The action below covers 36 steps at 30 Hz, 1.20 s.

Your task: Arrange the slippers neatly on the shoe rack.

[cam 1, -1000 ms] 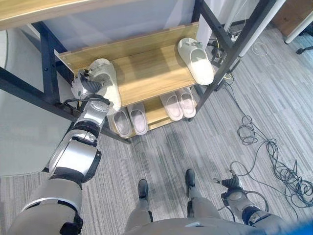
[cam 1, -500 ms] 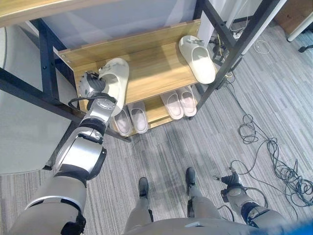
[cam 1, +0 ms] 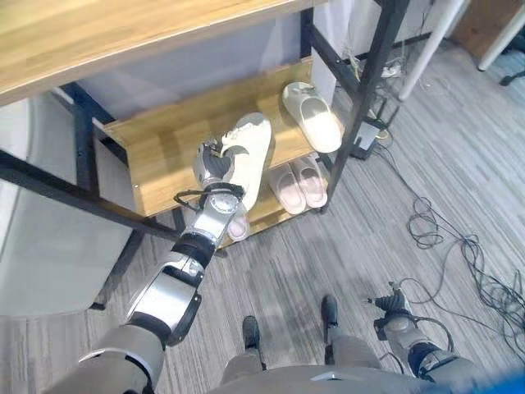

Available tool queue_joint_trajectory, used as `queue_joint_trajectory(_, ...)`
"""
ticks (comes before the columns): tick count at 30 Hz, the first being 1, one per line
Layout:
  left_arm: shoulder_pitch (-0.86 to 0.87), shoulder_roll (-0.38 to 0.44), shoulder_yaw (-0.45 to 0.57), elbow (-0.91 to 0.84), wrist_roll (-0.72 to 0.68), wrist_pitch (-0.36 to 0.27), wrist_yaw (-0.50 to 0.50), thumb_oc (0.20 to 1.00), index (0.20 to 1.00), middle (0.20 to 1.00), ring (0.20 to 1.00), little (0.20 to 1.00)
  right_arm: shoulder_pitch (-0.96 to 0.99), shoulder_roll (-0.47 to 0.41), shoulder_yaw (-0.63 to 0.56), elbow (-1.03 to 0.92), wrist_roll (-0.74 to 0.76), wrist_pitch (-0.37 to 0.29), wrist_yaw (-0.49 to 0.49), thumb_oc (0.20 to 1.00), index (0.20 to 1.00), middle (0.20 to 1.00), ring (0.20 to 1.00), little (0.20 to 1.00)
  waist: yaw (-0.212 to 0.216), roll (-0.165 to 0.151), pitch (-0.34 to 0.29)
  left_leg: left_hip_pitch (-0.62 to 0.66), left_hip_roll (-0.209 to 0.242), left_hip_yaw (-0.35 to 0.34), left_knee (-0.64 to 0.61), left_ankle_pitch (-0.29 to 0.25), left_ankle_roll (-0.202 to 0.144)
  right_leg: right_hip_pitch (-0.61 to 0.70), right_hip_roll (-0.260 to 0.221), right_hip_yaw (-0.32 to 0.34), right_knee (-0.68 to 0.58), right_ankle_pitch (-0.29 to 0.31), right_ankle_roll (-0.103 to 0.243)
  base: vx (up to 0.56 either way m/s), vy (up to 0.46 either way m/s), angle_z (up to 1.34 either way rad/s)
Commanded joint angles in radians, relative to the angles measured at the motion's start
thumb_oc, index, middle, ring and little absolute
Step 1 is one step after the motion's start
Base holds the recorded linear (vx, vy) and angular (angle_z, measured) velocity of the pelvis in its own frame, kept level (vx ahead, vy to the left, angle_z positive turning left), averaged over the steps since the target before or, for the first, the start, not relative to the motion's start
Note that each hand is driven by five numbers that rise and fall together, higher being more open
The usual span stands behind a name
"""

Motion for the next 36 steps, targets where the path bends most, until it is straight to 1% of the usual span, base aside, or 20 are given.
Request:
queue_joint_trajectory(1, -0.081, 0.053, 0.053, 0.046, 0.083, -0.053, 0.065, 0.200, 0.200, 0.200, 0.200, 0.200, -0.012, -0.008, -0.024, 0.016, -0.008, -0.001, -0.017, 1.000, 1.000, 1.000, 1.000, 1.000, 0.013, -0.012, -0.001, 0.012, 0.002, -0.039, 0.006, -0.048, -0.042, 0.101, -0.077, -0.049, 0.033, -0.125, 0.092, -0.04, -0.277, 0.11)
queue_joint_trajectory(4, 0.039, 0.058, 0.096, -0.041, 0.103, -0.054, 0.061, 0.200, 0.200, 0.200, 0.200, 0.200, 0.004, -0.010, -0.015, -0.002, -0.024, -0.006, -0.002, 1.000, 1.000, 1.000, 1.000, 1.000, 0.034, -0.002, -0.009, 0.047, 0.039, -0.058, 0.006, -0.013, -0.054, 0.148, -0.035, -0.061, 0.064, -0.172, 0.055, -0.03, -0.304, 0.34)
queue_joint_trajectory(6, 0.112, 0.043, 0.115, -0.098, 0.098, -0.064, 0.038, 0.200, 0.200, 0.200, 0.200, 0.200, 0.016, -0.006, -0.011, -0.022, -0.035, -0.009, 0.006, 1.000, 1.000, 1.000, 1.000, 1.000, 0.051, -0.003, 0.002, 0.055, 0.076, -0.074, 0.028, 0.075, -0.067, 0.190, 0.001, -0.070, 0.066, -0.197, 0.028, -0.12, -0.304, 0.42)
queue_joint_trajectory(8, 0.171, 0.016, 0.115, -0.145, 0.104, -0.074, 0.006, 0.200, 0.200, 0.200, 0.200, 0.200, 0.033, -0.017, -0.005, -0.050, -0.046, -0.011, 0.014, 1.000, 1.000, 1.000, 1.000, 1.000, 0.052, -0.029, 0.011, 0.018, 0.084, -0.027, 0.154, 0.041, -0.042, 0.216, -0.001, -0.102, 0.065, -0.198, 0.006, -0.15, -0.262, 0.31)
queue_joint_trajectory(10, 0.191, 0.000, 0.114, -0.148, 0.097, -0.087, -0.015, 0.200, 0.200, 0.200, 0.200, 0.200, 0.028, -0.028, -0.002, -0.046, -0.051, -0.010, 0.019, 1.000, 1.000, 1.000, 1.000, 1.000, 0.061, -0.046, 0.015, -0.006, 0.009, -0.030, 0.265, -0.055, -0.008, 0.234, -0.016, -0.112, 0.055, -0.192, 0.005, -0.07, -0.111, 0.35)
queue_joint_trajectory(11, 0.224, -0.016, 0.118, -0.167, 0.098, -0.091, -0.032, 0.200, 0.200, 0.200, 0.200, 0.200, 0.023, -0.038, -0.007, -0.038, -0.068, -0.009, 0.023, 1.000, 1.000, 1.000, 1.000, 1.000, 0.069, -0.052, 0.013, -0.030, -0.105, -0.042, 0.307, -0.146, 0.033, 0.244, -0.021, -0.116, 0.046, -0.183, 0.012, -0.03, -0.077, 0.12)
queue_joint_trajectory(12, 0.247, -0.022, 0.116, -0.178, 0.106, -0.090, -0.044, 0.200, 0.200, 0.200, 0.200, 0.200, 0.027, -0.038, -0.010, -0.033, -0.075, -0.008, 0.025, 1.000, 1.000, 1.000, 1.000, 1.000, 0.075, -0.050, 0.011, -0.027, -0.154, -0.040, 0.295, -0.167, 0.054, 0.251, -0.016, -0.117, 0.044, -0.179, 0.017, 0.03, -0.042, 0.00)
queue_joint_trajectory(13, 0.279, -0.029, 0.121, -0.188, 0.106, -0.091, -0.063, 0.200, 0.200, 0.200, 0.200, 0.200, 0.038, -0.041, -0.019, -0.019, -0.097, -0.002, 0.026, 1.000, 1.000, 1.000, 1.000, 1.000, 0.090, -0.048, 0.000, -0.064, -0.237, -0.030, 0.270, -0.151, 0.075, 0.254, -0.004, -0.123, 0.047, -0.170, 0.026, 0.08, 0.004, 0.07)
queue_joint_trajectory(16, 0.322, -0.023, 0.128, -0.224, 0.113, -0.089, -0.087, 0.200, 0.200, 0.200, 0.200, 0.200, 0.056, -0.029, -0.019, -0.012, -0.114, 0.008, 0.027, 1.000, 1.000, 1.000, 1.000, 1.000, 0.115, -0.046, -0.026, -0.056, -0.276, -0.067, 0.208, -0.125, 0.080, 0.258, 0.020, -0.104, 0.076, -0.181, 0.031, 0.09, 0.012, 0.05)
queue_joint_trajectory(18, 0.332, -0.016, 0.113, -0.239, 0.119, -0.089, -0.098, 0.200, 0.200, 0.200, 0.200, 0.200, 0.072, -0.014, -0.020, -0.015, -0.119, 0.012, 0.034, 1.000, 1.000, 1.000, 1.000, 1.000, 0.115, -0.057, -0.039, -0.025, -0.278, -0.078, 0.186, -0.121, 0.094, 0.259, 0.018, -0.111, 0.135, -0.199, 0.033, 0.16, 0.017, -0.38)
queue_joint_trajectory(20, 0.354, 0.006, 0.122, -0.269, 0.123, -0.083, -0.103, 0.200, 0.200, 0.200, 0.200, 0.200, 0.079, 0.004, -0.017, -0.031, -0.137, 0.022, 0.044, 1.000, 1.000, 1.000, 1.000, 1.000, 0.114, -0.046, -0.031, 0.036, -0.255, -0.069, 0.160, -0.138, 0.124, 0.189, -0.021, -0.131, 0.368, -0.201, 0.073, 0.17, 0.071, -0.19)
queue_joint_trajectory(21, 0.355, 0.006, 0.123, -0.270, 0.123, -0.082, -0.104, 0.200, 0.200, 0.200, 0.200, 0.200, 0.079, 0.004, -0.016, -0.031, -0.137, 0.022, 0.044, 1.000, 1.000, 1.000, 1.000, 1.000, 0.115, -0.047, -0.031, 0.037, -0.257, -0.067, 0.159, -0.137, 0.125, 0.186, -0.023, -0.128, 0.375, -0.204, 0.074, 0.15, 0.093, -0.19)
queue_joint_trajectory(22, 0.362, 0.012, 0.117, -0.275, 0.128, -0.079, -0.109, 0.200, 0.200, 0.200, 0.200, 0.200, 0.084, 0.016, -0.015, -0.026, -0.149, 0.026, 0.052, 1.000, 1.000, 1.000, 1.000, 1.000, 0.104, -0.035, -0.019, 0.069, -0.242, -0.068, 0.154, -0.145, 0.146, 0.112, -0.073, -0.143, 0.550, -0.135, 0.108, 0.07, 0.062, -0.43)
queue_joint_trajectory(23, 0.361, 0.013, 0.121, -0.275, 0.127, -0.076, -0.105, 0.200, 0.200, 0.200, 0.200, 0.200, 0.086, 0.022, -0.019, -0.026, -0.150, 0.026, 0.050, 1.000, 1.000, 1.000, 1.000, 1.000, 0.099, -0.026, -0.015, 0.080, -0.234, -0.070, 0.156, -0.149, 0.150, 0.091, -0.096, -0.148, 0.590, -0.125, 0.107, 0.10, 0.044, -0.41)
queue_joint_trajectory(25, 0.354, 0.016, 0.123, -0.271, 0.129, -0.077, -0.105, 0.200, 0.200, 0.200, 0.200, 0.200, 0.089, 0.026, -0.028, -0.020, -0.149, 0.026, 0.048, 1.000, 1.000, 1.000, 1.000, 1.000, 0.095, -0.017, -0.015, 0.108, -0.217, -0.076, 0.143, -0.166, 0.147, 0.086, -0.160, -0.150, 0.560, -0.135, 0.085, 0.10, -0.095, -0.05)
queue_joint_trajectory(26, 0.346, 0.018, 0.116, -0.268, 0.133, -0.076, -0.099, 0.200, 0.200, 0.200, 0.200, 0.200, 0.090, 0.027, -0.036, -0.019, -0.148, 0.028, 0.048, 1.000, 1.000, 1.000, 1.000, 1.000, 0.085, -0.015, -0.009, 0.124, -0.206, -0.095, 0.143, -0.176, 0.138, 0.078, -0.199, -0.110, 0.491, -0.132, 0.072, 0.14, -0.186, 0.05)
queue_joint_trajectory(28, 0.332, 0.021, 0.103, -0.259, 0.141, -0.073, -0.091, 0.200, 0.200, 0.200, 0.200, 0.200, 0.097, 0.024, -0.042, -0.021, -0.146, 0.030, 0.044, 1.000, 1.000, 1.000, 1.000, 1.000, 0.068, -0.024, -0.007, 0.143, -0.206, -0.116, 0.147, -0.194, 0.125, 0.073, -0.212, -0.039, 0.368, -0.096, 0.086, 0.14, -0.213, 0.10)
queue_joint_trajectory(30, 0.311, 0.026, 0.102, -0.244, 0.139, -0.067, -0.074, 0.200, 0.200, 0.200, 0.200, 0.200, 0.103, 0.024, -0.046, -0.022, -0.139, 0.034, 0.046, 1.000, 1.000, 1.000, 1.000, 1.000, 0.049, -0.038, -0.011, 0.155, -0.208, -0.137, 0.146, -0.205, 0.112, 0.063, -0.208, 0.048, 0.254, -0.040, 0.111, 0.18, -0.247, 0.43)
queue_joint_trajectory(31, 0.275, 0.033, 0.095, -0.209, 0.142, -0.053, -0.060, 0.200, 0.200, 0.200, 0.200, 0.200, 0.109, 0.026, -0.043, -0.023, -0.129, 0.036, 0.049, 1.000, 1.000, 1.000, 1.000, 1.000, 0.034, -0.058, -0.018, 0.171, -0.203, -0.163, 0.135, -0.210, 0.098, 0.066, -0.176, 0.131, 0.201, -0.049, 0.124, 0.21, -0.281, 0.50)
queue_joint_trajectory(36, 0.235, 0.021, 0.102, -0.128, 0.117, -0.048, -0.036, 0.200, 0.200, 0.200, 0.200, 0.200, 0.104, 0.028, -0.022, 0.002, -0.122, 0.034, 0.046, 1.000, 1.000, 1.000, 1.000, 1.000, 0.025, -0.080, -0.062, 0.193, -0.154, -0.208, 0.104, -0.205, 0.062, 0.118, -0.123, 0.122, 0.130, -0.057, 0.116, 0.17, -0.259, 0.66)
